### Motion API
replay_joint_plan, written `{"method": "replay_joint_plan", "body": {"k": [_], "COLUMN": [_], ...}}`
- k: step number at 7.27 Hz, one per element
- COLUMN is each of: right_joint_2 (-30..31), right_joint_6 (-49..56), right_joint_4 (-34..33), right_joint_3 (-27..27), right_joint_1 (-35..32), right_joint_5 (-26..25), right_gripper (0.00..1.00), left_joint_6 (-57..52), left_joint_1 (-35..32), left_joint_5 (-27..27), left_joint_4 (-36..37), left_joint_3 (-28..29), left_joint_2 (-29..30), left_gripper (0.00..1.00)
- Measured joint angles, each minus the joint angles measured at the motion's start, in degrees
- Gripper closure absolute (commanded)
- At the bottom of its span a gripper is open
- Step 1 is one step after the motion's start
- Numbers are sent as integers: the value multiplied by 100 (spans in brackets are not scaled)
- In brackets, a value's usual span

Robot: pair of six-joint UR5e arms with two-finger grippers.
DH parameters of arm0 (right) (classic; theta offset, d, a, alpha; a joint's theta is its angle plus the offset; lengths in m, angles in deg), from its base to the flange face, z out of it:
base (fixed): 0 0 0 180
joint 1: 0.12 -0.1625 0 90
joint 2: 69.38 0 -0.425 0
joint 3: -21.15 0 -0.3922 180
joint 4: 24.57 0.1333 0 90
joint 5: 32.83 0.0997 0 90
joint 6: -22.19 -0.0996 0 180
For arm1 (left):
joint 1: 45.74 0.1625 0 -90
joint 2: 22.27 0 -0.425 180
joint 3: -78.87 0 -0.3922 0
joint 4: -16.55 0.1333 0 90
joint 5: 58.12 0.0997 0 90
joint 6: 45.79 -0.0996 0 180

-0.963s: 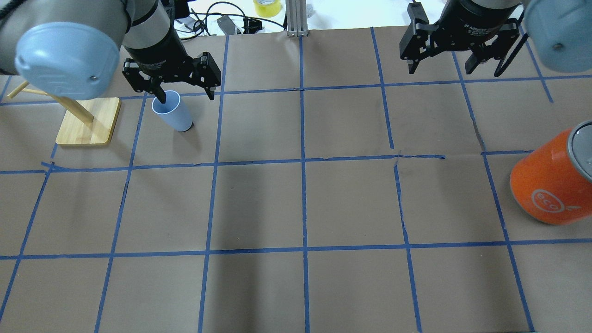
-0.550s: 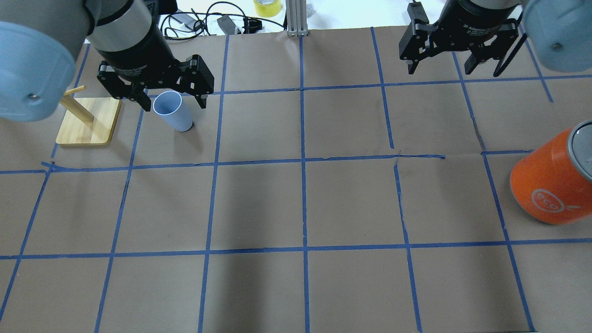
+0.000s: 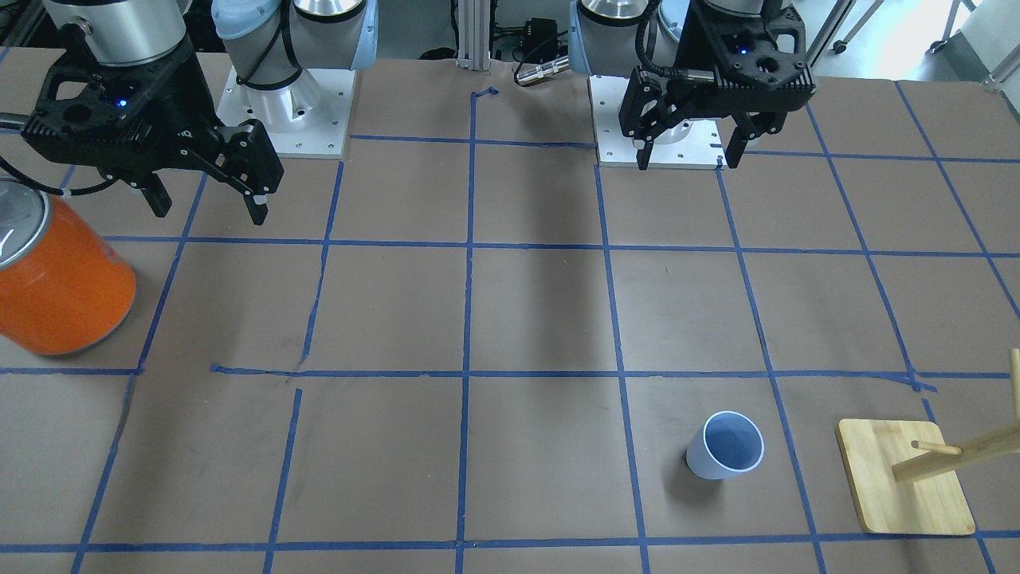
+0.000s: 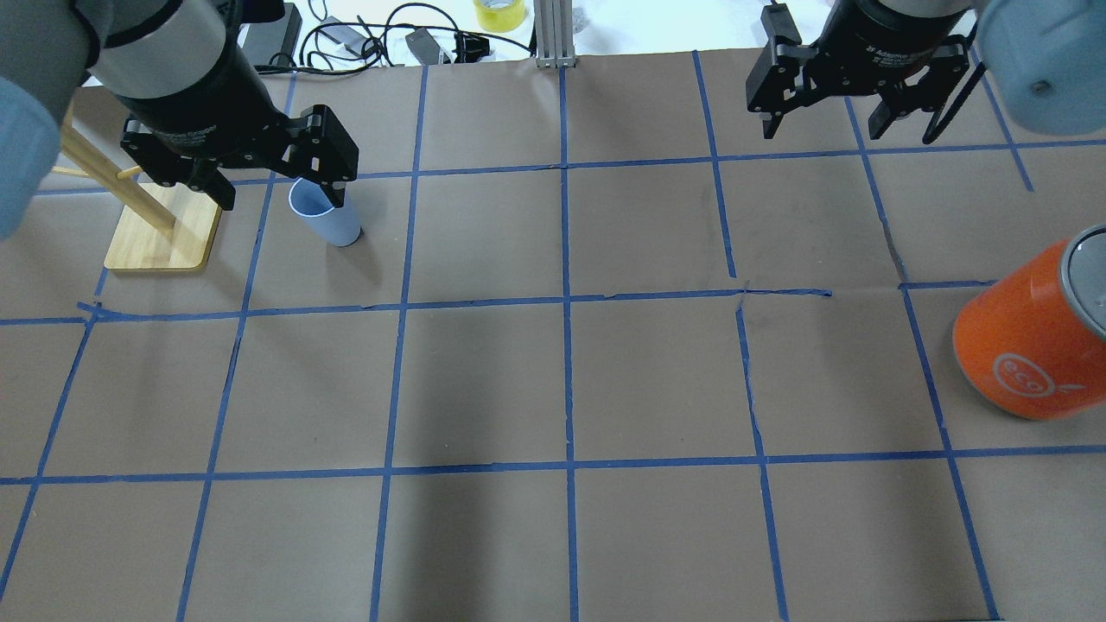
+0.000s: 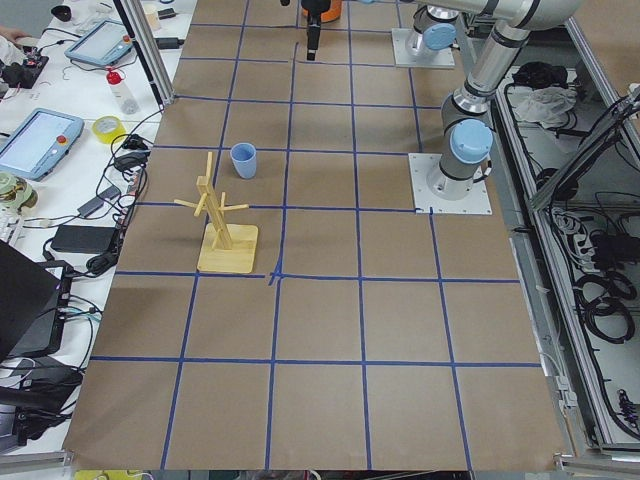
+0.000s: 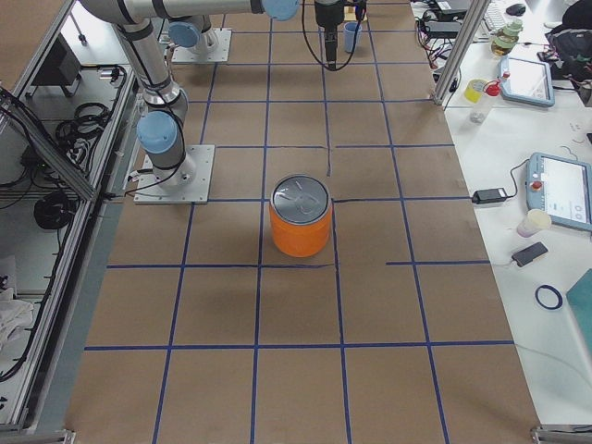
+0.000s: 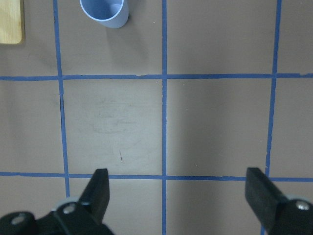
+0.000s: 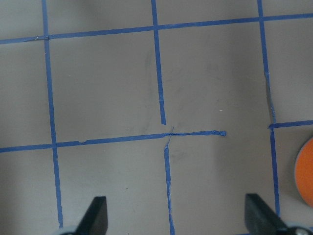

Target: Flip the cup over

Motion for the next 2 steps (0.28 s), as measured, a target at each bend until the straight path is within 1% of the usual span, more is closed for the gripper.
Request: {"method": "replay_joint_plan", "body": {"k": [2], "right_joint_2": [1], "right_joint_6": [0], "right_joint_4": [5], "right_joint_3": [0], "right_joint_1": [-1], "right_joint_5": [0], "right_gripper": [0], "left_joint_6": [-6], "left_joint_1": [46], "left_joint_5": [-11], "left_joint_4": [-9], "left_joint_3": [-5], "left_joint_2": [-9], "left_gripper": [0]}}
